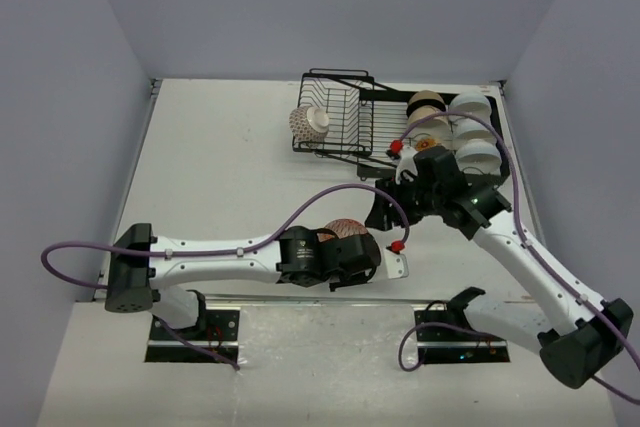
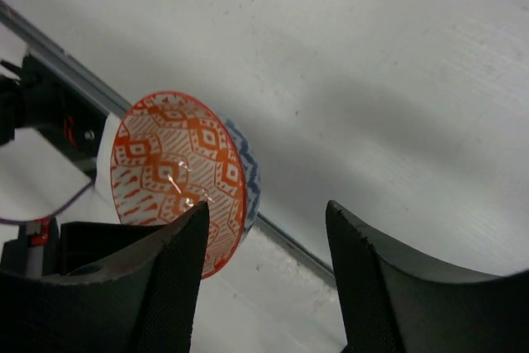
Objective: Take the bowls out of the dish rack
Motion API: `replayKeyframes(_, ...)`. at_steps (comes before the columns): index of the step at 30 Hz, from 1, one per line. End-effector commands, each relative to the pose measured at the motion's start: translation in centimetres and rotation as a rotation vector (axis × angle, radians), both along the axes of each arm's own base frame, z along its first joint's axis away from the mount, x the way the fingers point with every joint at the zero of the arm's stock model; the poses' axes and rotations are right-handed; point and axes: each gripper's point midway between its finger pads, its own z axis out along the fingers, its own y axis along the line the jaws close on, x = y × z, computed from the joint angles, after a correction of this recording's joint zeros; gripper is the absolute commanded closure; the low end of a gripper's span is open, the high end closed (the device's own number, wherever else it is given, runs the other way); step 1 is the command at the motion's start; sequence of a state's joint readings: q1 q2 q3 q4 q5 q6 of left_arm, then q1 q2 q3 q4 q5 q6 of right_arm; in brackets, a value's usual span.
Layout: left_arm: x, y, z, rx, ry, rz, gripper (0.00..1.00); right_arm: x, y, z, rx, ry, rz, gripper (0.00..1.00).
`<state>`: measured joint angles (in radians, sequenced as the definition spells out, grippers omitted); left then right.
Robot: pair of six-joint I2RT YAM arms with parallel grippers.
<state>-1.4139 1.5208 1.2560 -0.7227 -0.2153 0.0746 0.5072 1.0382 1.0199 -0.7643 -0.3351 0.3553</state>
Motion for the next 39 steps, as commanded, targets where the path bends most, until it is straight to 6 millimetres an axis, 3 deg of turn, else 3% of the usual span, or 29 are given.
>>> replayKeyframes(1, -0.7, -2.1, 3.7, -0.14, 0.003, -0.093, 1.0, -1.9, 0.8, -2.4, -0.072, 0.03, 0.089, 0.41)
replayKeyframes(10, -0.7, -1.9, 4.5, -0.164, -0.003, -0.089, 1.0, -2.8, 2.1, -4.8, -0.168, 0.083, 0.132, 0.77)
replayKeyframes(11, -0.6, -1.8, 4.5, -0.164, -0.006, -0.084, 1.0, -2.8, 2.2, -4.7, -0.167, 0.081, 0.133, 0.88)
replayKeyframes(13, -0.4, -1.7, 4.4, -0.16, -0.017, -0.074, 1.0, -2.5, 2.5, -4.4, -0.154, 0.068, 0.125, 0.99)
replayKeyframes(21, 1.4, -0.8, 4.1, -0.142, -0.096, 0.014, 0.99, -1.3, 2.3, -2.8, -0.103, -0.012, 0.025, 1.0)
replayKeyframes(22, 1.7, -0.6, 4.0, -0.139, -0.103, 0.044, 0.43, -0.3, 1.3, -3.1, -0.138, -0.035, -0.048, 1.0)
replayKeyframes(23, 2.3, -0.3, 4.1, -0.136, -0.13, 0.072, 0.02, 0.2, 0.6, -3.1, -0.158, -0.051, -0.093, 1.0)
replayKeyframes(26, 3.4, 0.3, 5.5, -0.173, -0.179, 0.155, 0.0, 2.2, -2.7, -4.3, -0.223, -0.065, -0.281, 1.0)
replayKeyframes(29, 5.4, 1.4, 9.7, -0.308, -0.266, 0.291, 0.0, 4.6, -7.2, -6.1, -0.231, -0.057, -0.52, 1.0)
replayKeyframes(31, 7.4, 2.9, 12.9, -0.433, -0.295, 0.452, 0.0, 5.0, -9.0, -7.2, -0.221, -0.059, -0.625, 1.0)
replayKeyframes(33, 9.4, 4.2, 14.7, -0.528, -0.264, 0.602, 0.0, 4.7, -9.4, -8.4, -0.21, -0.046, -0.669, 1.0)
replayKeyframes(34, 10.6, 5.7, 15.5, -0.559, -0.259, 0.685, 0.0, 4.7, -9.6, -8.6, -0.208, -0.05, -0.688, 1.0)
replayKeyframes(35, 13.4, 8.2, 16.7, -0.604, -0.267, 0.834, 0.0, 4.7, -9.7, -9.0, -0.21, -0.043, -0.696, 1.0)
replayKeyframes(39, 17.8, 14.6, 18.0, -0.78, -0.222, 1.184, 0.0, 4.2, -9.8, -12.1, -0.266, 0.051, -0.708, 1.0)
